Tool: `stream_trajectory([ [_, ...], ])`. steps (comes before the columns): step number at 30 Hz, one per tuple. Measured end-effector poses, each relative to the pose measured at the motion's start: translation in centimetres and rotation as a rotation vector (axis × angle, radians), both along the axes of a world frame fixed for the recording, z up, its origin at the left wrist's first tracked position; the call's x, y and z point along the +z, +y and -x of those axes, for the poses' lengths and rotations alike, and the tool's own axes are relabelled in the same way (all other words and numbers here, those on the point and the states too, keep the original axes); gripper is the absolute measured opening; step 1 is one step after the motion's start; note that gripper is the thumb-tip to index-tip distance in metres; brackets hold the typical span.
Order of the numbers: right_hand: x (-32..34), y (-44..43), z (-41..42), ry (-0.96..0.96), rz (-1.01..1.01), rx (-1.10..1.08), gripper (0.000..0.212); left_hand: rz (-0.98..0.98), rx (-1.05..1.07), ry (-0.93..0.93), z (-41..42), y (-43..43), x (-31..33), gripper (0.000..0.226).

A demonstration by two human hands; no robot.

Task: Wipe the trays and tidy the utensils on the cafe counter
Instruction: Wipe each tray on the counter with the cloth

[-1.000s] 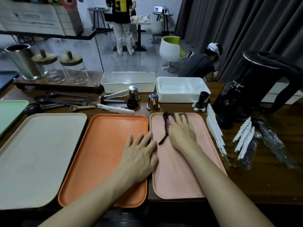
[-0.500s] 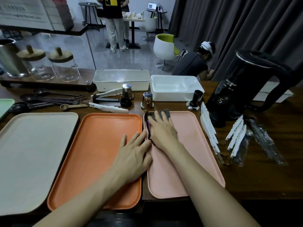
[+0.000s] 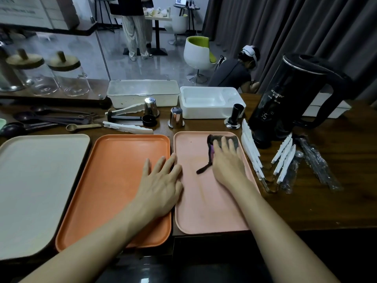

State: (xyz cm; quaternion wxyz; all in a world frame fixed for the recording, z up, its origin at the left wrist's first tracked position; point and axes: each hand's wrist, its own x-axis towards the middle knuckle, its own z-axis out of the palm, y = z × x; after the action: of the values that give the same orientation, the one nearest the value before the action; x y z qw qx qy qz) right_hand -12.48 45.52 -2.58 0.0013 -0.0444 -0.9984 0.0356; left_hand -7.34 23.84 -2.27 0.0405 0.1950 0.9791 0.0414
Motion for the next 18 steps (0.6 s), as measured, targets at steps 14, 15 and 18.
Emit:
stream_trajectory([
  [14,0.4,1.2,-7.1,-0.031,0.047,0.035,0.06,0.056,-0.014,0.018,-0.3,0.2,0.6,0.078],
  [15,0.6,0.8,-7.1,-0.031,0.05,0.023,0.061,0.052,-0.017,0.014,-0.2,0.2,0.6,0.078],
  [18,0.9,-2.6,-8.5,-0.03,0.1,0.093,0.061,0.032,-0.014,0.021,-0.2,0.2,0.5,0.079],
])
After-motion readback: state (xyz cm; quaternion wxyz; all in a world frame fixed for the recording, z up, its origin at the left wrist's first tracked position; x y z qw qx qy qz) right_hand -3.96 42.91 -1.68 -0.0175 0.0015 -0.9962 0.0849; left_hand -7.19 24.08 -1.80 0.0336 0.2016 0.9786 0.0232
